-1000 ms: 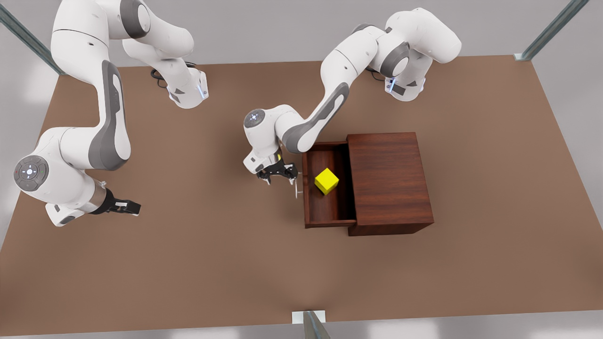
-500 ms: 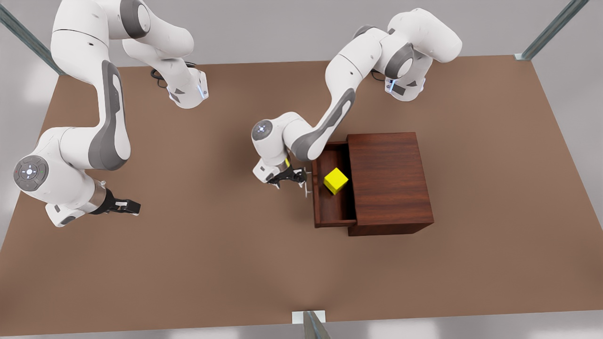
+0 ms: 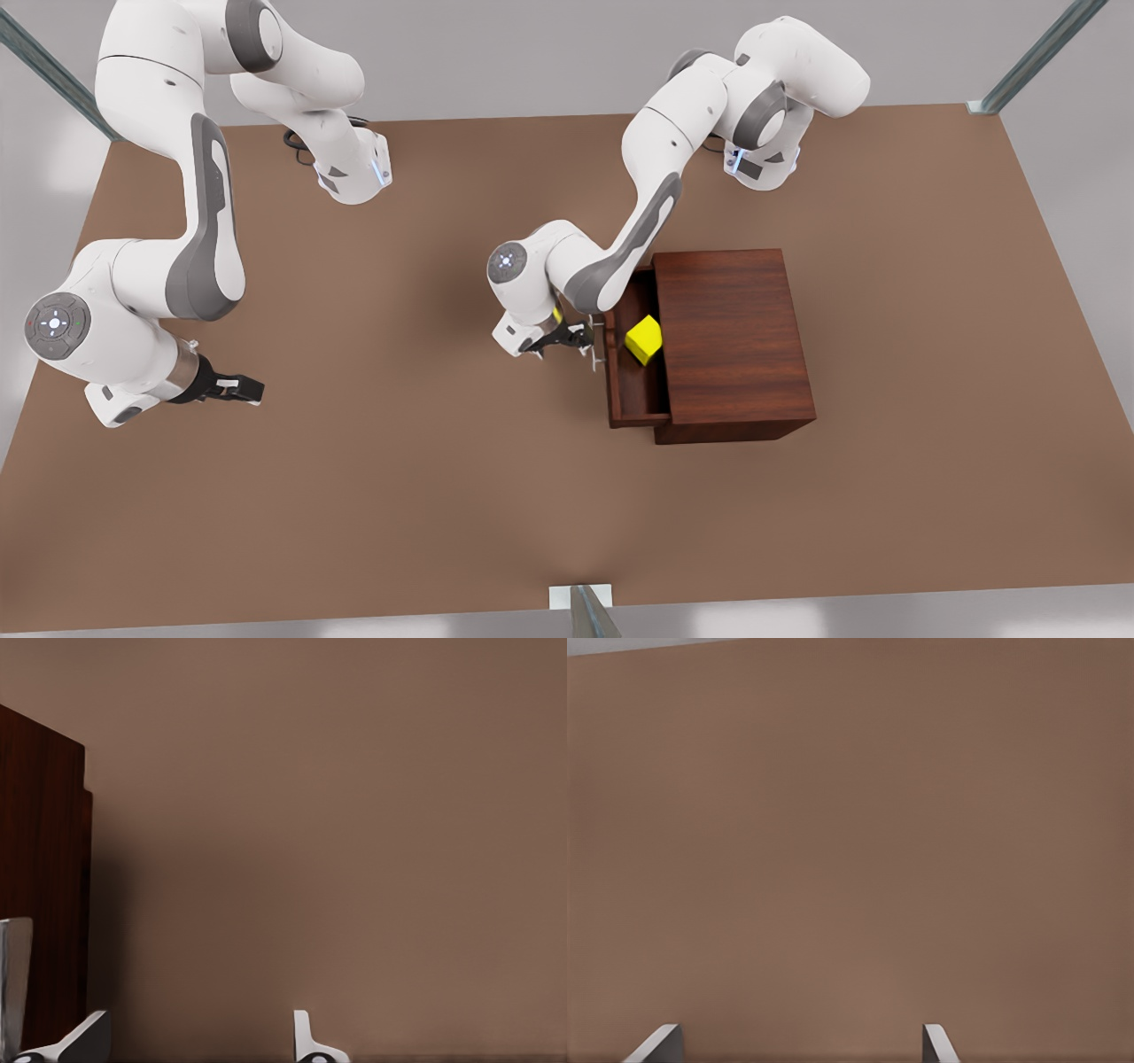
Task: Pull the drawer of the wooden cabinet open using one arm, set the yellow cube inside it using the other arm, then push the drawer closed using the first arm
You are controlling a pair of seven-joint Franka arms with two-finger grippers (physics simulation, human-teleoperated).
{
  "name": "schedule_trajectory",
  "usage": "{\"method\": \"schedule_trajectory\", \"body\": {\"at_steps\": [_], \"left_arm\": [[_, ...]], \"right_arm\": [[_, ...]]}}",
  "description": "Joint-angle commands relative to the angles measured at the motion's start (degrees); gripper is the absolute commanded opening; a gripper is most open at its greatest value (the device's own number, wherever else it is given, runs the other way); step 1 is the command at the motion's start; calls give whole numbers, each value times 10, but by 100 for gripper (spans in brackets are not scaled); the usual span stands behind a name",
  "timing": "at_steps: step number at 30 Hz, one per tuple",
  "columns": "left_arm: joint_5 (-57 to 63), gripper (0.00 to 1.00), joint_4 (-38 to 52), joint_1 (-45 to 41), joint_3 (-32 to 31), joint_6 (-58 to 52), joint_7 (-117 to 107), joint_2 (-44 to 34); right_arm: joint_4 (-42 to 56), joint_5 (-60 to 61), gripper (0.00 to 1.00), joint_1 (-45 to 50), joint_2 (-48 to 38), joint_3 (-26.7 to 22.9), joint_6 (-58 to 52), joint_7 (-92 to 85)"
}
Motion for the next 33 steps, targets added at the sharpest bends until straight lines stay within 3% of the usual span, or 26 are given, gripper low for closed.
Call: {"method": "schedule_trajectory", "body": {"at_steps": [1, 33], "left_arm": [[-12, 100, 0, 0, 0, -25, 17, -1], [-21, 100, -25, 60, 3, -99, 36, -35]], "right_arm": [[0, 0, 100, 0, -1, 0, 0, -6], [1, 0, 100, 0, -1, -1, 0, -6]]}}
